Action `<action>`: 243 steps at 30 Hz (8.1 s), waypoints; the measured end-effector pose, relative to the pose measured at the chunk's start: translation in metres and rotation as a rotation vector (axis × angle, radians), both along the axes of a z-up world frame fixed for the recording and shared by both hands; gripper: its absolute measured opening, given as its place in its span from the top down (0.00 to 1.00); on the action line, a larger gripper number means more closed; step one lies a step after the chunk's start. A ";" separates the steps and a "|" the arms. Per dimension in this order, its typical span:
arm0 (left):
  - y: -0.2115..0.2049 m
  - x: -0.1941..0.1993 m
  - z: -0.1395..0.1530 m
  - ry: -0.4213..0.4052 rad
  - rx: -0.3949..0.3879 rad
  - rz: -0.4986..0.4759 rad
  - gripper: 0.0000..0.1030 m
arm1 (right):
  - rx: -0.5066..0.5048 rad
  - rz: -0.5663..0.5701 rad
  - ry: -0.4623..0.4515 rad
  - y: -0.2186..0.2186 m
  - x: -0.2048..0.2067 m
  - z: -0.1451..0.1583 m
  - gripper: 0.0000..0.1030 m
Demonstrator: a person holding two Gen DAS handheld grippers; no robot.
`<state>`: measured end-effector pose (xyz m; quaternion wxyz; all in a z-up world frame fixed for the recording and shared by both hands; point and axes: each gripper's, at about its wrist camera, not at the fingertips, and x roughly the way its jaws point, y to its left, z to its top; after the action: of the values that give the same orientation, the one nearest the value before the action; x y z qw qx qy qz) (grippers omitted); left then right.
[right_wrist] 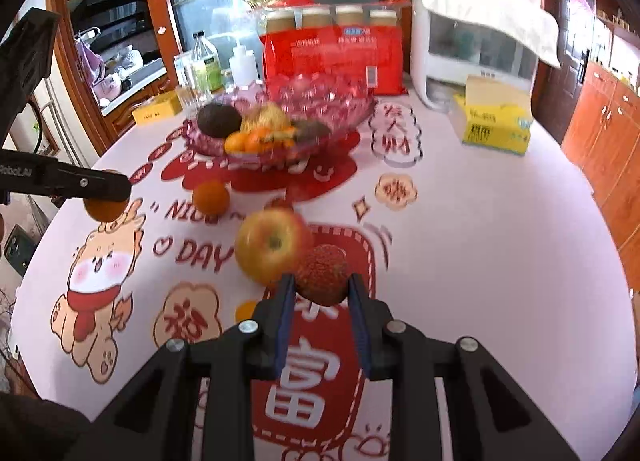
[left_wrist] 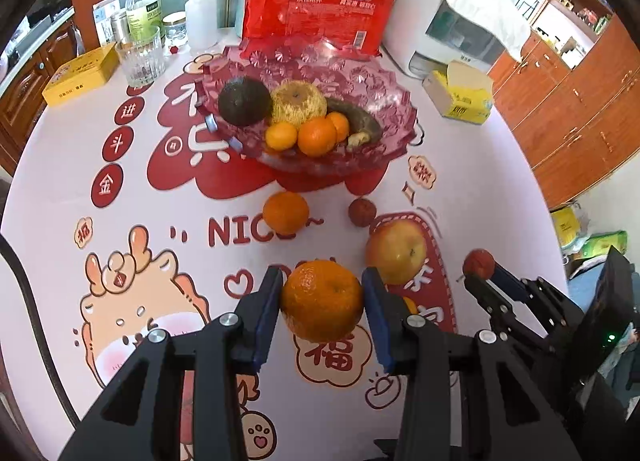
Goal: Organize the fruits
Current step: 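Carry the mandarin with the left tool while the right tool carries the lychee to the bowl, then open both tools over the bowl to drop the mandarin and lychee, then move the left tool to the red apple while the right tool approaches a small mandarin, then close the left tool on the apple while the right tool grasps the mandarin, then carry the apple with the left tool while the right tool carries the mandarin into the bowl, then move the right tool to the orange left on the table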
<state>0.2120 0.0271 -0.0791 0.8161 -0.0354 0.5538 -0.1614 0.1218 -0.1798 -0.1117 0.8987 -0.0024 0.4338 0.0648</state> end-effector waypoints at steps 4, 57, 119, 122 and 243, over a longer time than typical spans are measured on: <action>0.002 0.017 0.024 -0.043 0.032 -0.021 0.62 | -0.036 0.031 -0.040 0.003 0.017 0.015 0.74; 0.013 0.153 0.000 -0.037 -0.029 0.022 0.29 | 0.139 -0.041 0.003 0.032 0.190 0.021 0.66; -0.118 0.050 -0.089 0.280 0.061 -0.171 0.07 | 0.080 0.077 0.051 0.023 -0.016 -0.064 0.45; -0.127 0.052 -0.098 0.281 0.086 -0.198 0.07 | 0.075 0.094 0.057 0.025 -0.013 -0.068 0.45; 0.139 0.049 -0.030 -0.044 0.031 0.092 0.16 | 0.142 -0.076 0.141 0.136 0.114 -0.045 0.45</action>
<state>0.2608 0.1656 -0.1089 0.8351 -0.0445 0.5359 -0.1157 0.2362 -0.0438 -0.1567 0.8656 0.0824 0.4900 0.0615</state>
